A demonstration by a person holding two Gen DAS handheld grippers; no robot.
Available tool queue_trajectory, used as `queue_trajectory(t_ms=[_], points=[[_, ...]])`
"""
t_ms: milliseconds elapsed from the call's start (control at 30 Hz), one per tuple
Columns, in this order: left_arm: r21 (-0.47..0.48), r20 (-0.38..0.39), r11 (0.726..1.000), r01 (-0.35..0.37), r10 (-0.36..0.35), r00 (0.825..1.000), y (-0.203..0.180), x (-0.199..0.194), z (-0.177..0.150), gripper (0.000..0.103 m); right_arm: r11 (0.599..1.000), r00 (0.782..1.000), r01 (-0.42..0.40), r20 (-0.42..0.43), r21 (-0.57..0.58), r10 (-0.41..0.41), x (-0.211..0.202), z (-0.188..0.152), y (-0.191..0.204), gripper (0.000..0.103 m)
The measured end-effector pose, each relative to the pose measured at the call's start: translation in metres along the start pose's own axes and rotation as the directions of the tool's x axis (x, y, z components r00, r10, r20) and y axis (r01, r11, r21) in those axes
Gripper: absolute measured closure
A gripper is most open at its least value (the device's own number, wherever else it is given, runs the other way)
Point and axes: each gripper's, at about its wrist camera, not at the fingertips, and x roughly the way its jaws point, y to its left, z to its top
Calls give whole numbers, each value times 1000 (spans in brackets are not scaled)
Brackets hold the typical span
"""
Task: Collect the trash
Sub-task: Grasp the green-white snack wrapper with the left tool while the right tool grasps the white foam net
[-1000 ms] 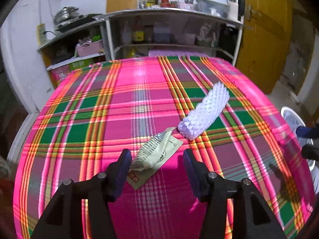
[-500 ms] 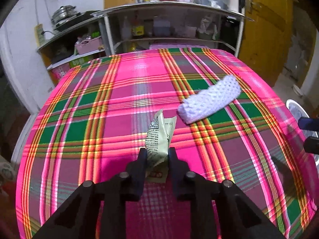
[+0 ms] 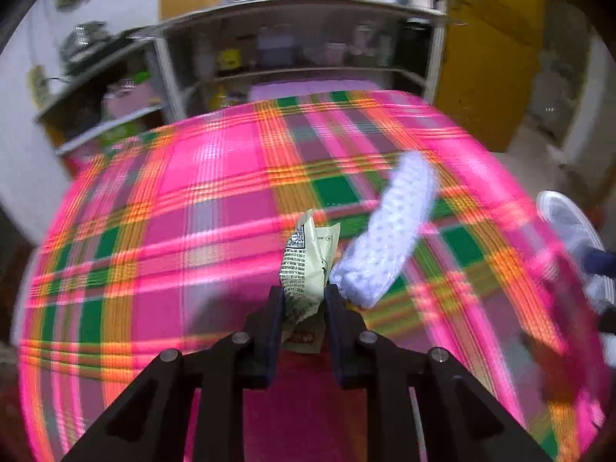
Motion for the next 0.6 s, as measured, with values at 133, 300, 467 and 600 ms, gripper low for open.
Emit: queue_trajectory(t_ms=[133,300,467,600], points=[[84,19,991,101,-103,994,-38,-17,-10,82,999,1000,-1,1,44,1,3,2,-11,47],[51,46,994,101,-104,994,-48,-25,-19,82,999,1000,-11,-1,52,11,9,9,-13,47],[-80,87,994,71,-64,994,-31,-38,-29,82,999,1000,1,0,-44,-1,27,26,-6,47],[-128,101,990,64,-51,994,-20,-49,-38,82,992,1000,5,-22,-126,-8,51,44,-3,47]])
